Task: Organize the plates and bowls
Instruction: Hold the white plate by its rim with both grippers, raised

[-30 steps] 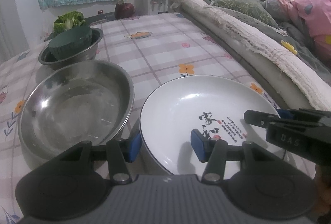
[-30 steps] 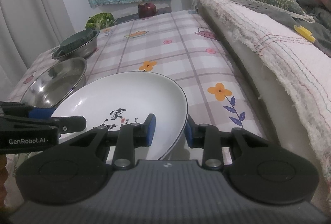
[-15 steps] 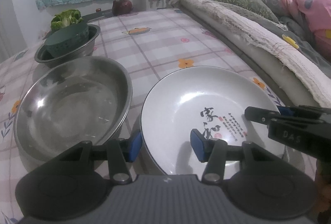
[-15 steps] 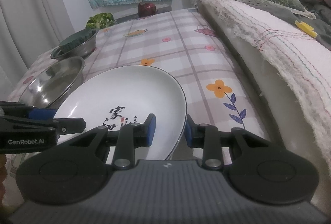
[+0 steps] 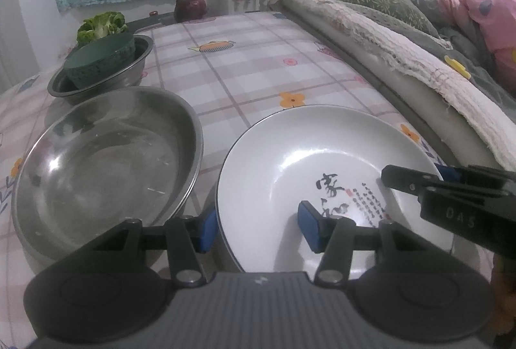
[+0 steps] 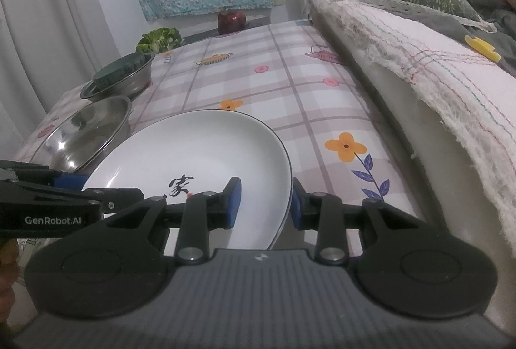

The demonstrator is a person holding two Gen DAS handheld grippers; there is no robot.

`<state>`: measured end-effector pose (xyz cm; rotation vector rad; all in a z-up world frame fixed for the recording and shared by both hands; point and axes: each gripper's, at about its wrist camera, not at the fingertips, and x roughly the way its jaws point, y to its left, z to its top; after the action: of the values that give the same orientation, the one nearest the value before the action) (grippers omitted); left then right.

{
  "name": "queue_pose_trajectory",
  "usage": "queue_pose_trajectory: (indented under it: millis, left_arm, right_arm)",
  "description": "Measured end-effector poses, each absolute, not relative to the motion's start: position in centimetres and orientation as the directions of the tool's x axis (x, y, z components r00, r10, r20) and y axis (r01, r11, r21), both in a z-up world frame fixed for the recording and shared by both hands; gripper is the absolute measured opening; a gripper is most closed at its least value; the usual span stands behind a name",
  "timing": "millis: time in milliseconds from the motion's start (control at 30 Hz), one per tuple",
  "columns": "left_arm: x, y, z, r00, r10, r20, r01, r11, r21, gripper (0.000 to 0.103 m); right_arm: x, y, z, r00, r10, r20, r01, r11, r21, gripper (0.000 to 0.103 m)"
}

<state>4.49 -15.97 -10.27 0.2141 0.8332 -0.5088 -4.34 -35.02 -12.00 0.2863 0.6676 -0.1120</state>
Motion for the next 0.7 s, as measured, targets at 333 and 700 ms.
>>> queue_pose_trajectory:
  millis: [333, 700]
  left_arm:
    - [4.3, -15.8, -9.7, 0.564, -0.356, -0.745, 0.507, 0.861, -0.027, 0.052]
    - [4.0, -15.7, -8.8, 0.575, -0.360, -0.735, 0.503, 0.864, -0.029, 0.052]
  right_arm:
    - [-5.1, -35.0, -11.1, 0.806, -0.013, -0.591, 0.183, 0.956, 0.228, 0.031]
    - [-5.4, -34.9, -10.6, 0.803, -0.021, -0.595, 0.198, 0.952, 0.233, 0.031]
